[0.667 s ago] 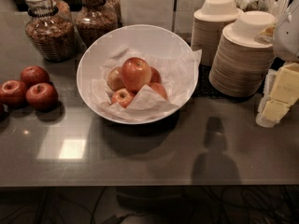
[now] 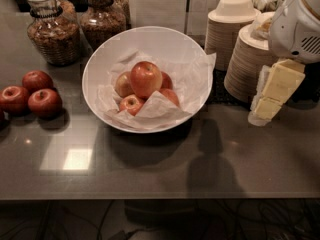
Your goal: Pick apple from white bowl
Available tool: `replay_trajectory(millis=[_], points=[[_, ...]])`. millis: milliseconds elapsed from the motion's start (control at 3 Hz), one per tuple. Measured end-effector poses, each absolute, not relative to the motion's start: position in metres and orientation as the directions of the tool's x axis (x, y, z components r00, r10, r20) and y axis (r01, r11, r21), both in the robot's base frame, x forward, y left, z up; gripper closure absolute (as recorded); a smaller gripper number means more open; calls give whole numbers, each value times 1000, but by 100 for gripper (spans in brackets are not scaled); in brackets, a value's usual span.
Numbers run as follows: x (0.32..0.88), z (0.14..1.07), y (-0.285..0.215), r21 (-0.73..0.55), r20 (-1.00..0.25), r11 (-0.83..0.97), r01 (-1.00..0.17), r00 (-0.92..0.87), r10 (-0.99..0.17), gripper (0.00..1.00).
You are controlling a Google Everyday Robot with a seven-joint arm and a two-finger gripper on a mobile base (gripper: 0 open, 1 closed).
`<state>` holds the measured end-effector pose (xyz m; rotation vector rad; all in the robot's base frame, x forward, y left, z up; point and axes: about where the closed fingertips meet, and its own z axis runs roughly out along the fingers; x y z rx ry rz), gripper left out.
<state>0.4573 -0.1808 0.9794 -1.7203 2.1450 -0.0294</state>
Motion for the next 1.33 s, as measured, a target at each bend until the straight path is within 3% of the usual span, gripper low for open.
replay_trajectory(millis=[667, 1333], points=[[464, 979, -168, -257, -349, 254, -932, -156, -924, 0], [501, 996, -90, -209, -623, 265, -941, -80, -778, 0]])
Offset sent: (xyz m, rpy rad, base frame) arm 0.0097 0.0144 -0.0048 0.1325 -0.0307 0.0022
